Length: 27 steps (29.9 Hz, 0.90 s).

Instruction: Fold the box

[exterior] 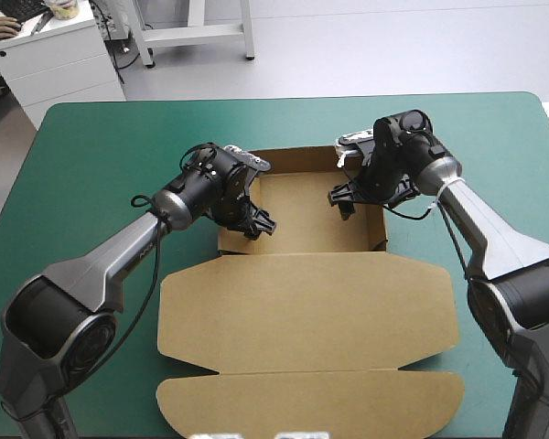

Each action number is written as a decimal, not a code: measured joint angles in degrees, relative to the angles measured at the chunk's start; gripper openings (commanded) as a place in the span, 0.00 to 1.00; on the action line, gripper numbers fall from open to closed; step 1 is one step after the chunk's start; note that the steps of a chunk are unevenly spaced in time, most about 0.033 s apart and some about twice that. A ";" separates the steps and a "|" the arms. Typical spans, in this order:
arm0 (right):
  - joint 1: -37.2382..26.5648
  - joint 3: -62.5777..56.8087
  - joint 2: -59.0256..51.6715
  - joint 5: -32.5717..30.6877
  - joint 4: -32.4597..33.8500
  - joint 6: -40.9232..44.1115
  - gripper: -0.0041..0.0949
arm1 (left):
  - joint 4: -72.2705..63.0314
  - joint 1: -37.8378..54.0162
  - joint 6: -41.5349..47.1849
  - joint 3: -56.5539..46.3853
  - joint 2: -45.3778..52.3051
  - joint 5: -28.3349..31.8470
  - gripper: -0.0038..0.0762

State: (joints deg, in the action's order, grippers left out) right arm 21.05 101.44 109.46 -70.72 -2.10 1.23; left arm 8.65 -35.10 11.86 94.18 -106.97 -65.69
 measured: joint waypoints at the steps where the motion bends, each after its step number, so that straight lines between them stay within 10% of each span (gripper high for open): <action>1: 0.00 0.00 -0.42 0.14 0.24 0.18 0.89 | 0.36 0.00 0.00 0.00 0.57 0.21 0.77; 10: -0.05 1.20 -6.54 0.63 1.70 1.07 0.88 | 1.97 0.00 0.00 0.00 6.26 0.56 0.75; 22: -0.33 1.42 -15.02 1.06 2.64 1.23 0.89 | 5.29 0.00 -3.45 0.02 23.56 -5.31 0.05; 27: -0.33 1.42 -14.88 1.62 2.77 1.18 0.89 | 5.34 0.00 -7.54 -1.55 30.40 -5.84 0.04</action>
State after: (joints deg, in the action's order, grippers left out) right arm 20.71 102.86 94.57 -69.11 0.67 2.42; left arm 14.00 -35.10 4.32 92.63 -76.57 -71.52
